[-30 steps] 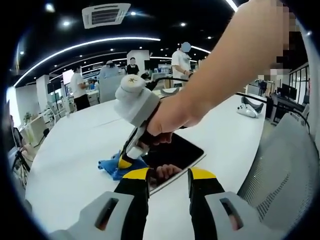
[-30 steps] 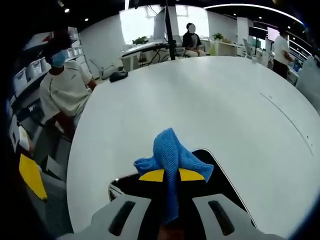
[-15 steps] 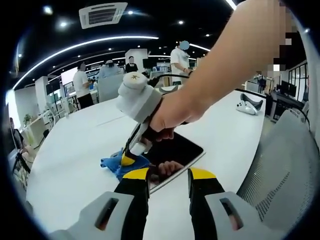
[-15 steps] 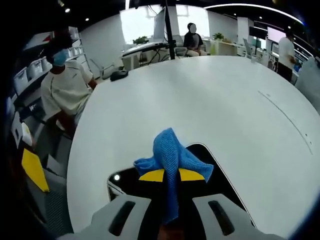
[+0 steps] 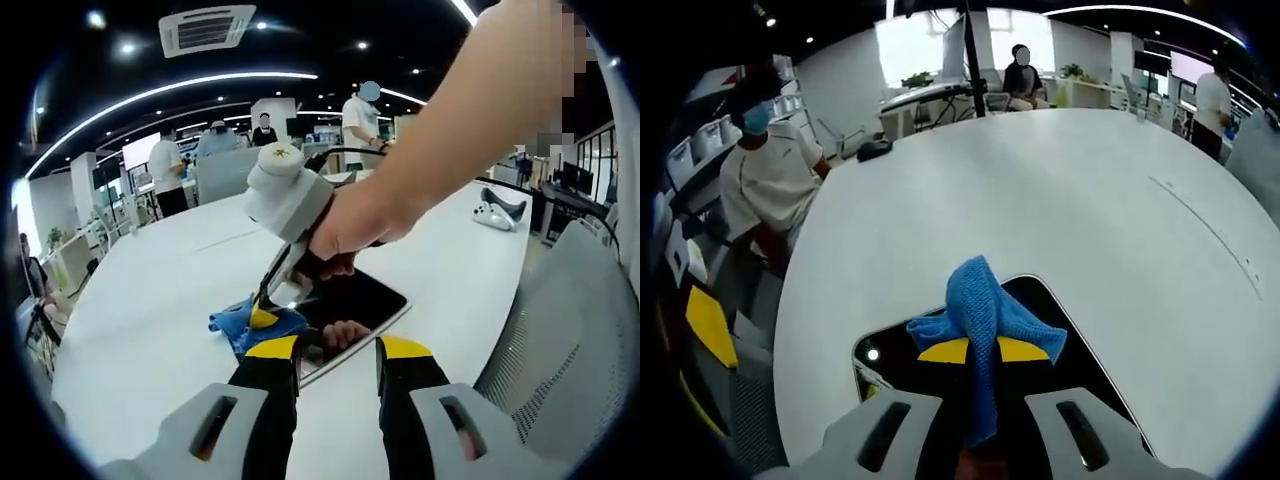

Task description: Wipe the mirror surface with the cleaning cloth until all visible marks leave the cleaned area.

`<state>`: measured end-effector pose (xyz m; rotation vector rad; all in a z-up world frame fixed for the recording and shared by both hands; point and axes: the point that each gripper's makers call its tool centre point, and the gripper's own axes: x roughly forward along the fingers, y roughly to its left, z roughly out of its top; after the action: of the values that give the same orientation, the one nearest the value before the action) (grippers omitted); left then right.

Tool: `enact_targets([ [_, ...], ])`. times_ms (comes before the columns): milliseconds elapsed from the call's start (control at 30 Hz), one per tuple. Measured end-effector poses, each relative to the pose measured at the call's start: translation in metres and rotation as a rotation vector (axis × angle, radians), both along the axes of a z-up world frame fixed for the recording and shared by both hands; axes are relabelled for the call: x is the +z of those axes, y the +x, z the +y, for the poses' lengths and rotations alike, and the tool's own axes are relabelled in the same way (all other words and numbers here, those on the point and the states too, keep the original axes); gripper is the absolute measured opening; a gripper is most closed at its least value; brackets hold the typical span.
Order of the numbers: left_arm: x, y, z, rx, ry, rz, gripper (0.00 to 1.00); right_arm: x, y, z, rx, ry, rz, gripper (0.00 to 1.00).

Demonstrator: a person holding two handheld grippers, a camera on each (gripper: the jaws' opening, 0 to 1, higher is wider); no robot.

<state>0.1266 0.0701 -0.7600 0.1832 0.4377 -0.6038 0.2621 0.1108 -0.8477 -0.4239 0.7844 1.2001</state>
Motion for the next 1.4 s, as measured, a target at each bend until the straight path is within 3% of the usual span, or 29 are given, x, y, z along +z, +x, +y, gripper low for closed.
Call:
enact_targets([
  [400, 0.003, 0.001, -0.002, -0.008, 0.003, -0.027, 0.33, 0.0, 0.0, -0.01, -0.012, -0.007, 0.0, 0.04],
  [1400, 0.003, 0.003, 0.001, 0.017, -0.015, -0.015, 0.36, 0.002, 0.003, -0.037, -0.048, -0.026, 0.002, 0.04],
])
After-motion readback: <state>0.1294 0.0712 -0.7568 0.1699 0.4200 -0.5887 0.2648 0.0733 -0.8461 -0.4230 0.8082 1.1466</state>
